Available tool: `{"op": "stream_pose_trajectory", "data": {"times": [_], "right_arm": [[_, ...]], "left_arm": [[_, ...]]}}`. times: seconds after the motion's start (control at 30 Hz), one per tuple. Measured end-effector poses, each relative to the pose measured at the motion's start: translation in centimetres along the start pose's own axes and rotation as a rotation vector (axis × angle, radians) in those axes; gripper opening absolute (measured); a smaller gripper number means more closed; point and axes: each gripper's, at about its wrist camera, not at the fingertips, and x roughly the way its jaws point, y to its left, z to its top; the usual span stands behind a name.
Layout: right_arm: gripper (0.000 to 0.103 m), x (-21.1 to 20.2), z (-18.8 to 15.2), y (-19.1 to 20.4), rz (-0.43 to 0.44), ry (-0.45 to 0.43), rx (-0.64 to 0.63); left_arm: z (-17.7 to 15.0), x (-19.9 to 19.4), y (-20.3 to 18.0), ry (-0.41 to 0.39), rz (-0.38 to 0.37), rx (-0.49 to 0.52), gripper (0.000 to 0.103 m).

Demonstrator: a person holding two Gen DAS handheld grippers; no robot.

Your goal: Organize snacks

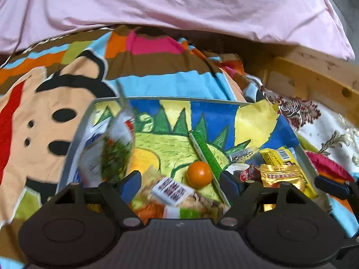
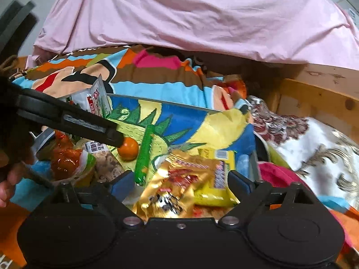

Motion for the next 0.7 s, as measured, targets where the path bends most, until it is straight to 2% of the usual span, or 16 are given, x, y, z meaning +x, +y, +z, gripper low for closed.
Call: {"op": "stream_pose_trajectory", "data": {"times": [0.03, 0.1, 0.27, 0.47, 0.7], "right_arm": [[0.091, -0.8, -0.1, -0.3, -0.004, 0.008, 0.023], [0.093, -2.7, -0.3, -0.8, -0.01, 0.015, 0.07], [0.099, -8.6, -0.4, -0.7, -0.017, -0.003, 0.156], [0.102, -16.3, -1.3, 0.8, -0.013, -0.052, 0.181], [0.102, -22.0, -2.2, 3.1, 0.006, -0.085, 0.148]], "left_arm": [[-0.3, -1.0, 0.2, -0.009, -0.002, -0.021, 0.083], [-1.0, -3.1, 0.7, -0.036, -0.004, -0.056, 0.094], [-4.0, -9.9, 1.7, -0.103, 0.007, -0.068, 0.102], [-7.5, -17.1, 3.1, -0.113, 0.037, -0.089, 0.102], [-10.3, -22.9, 3.6, -0.12, 0.075, -0.077, 0.102]]}}
